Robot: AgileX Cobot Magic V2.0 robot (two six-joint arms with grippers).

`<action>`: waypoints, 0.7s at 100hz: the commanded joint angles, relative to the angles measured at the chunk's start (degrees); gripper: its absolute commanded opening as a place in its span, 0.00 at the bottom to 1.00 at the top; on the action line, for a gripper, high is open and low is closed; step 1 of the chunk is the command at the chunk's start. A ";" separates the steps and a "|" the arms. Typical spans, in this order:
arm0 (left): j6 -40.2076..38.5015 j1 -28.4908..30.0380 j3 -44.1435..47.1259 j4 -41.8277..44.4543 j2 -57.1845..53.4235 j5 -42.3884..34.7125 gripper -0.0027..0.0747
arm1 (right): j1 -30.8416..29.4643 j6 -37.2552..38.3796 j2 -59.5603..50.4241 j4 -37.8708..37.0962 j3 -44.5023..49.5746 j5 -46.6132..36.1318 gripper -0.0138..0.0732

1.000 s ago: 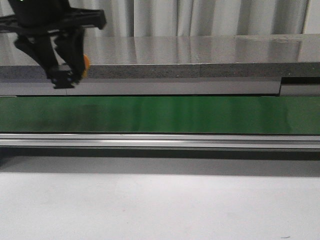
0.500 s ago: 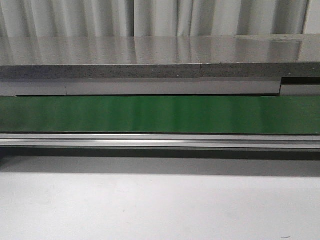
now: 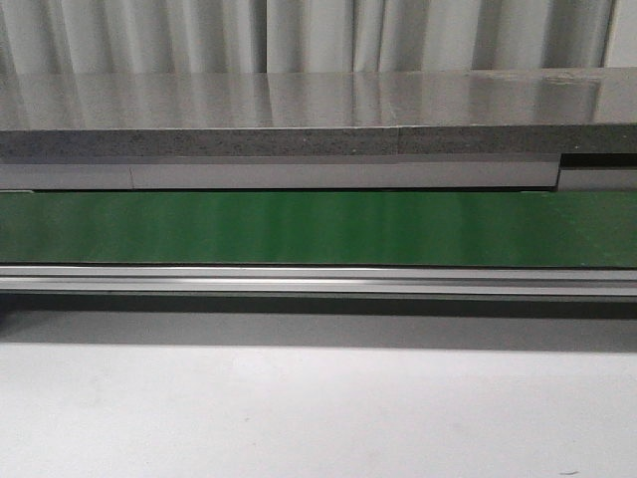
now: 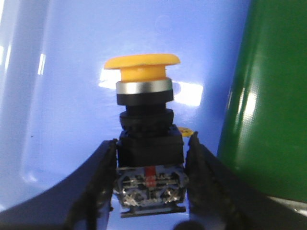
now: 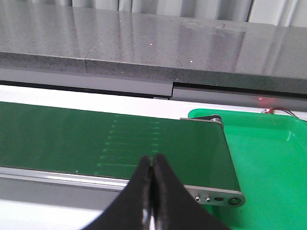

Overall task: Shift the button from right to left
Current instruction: 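Lift the button with the left gripper and carry it over the blue tray, then lower the button into the blue tray and open the left gripper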

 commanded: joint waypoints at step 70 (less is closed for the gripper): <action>2.61 0.24 -1.21 3.40 8.15 -3.78 0.69 | -0.05 -0.09 0.59 0.04 -1.50 -4.75 0.08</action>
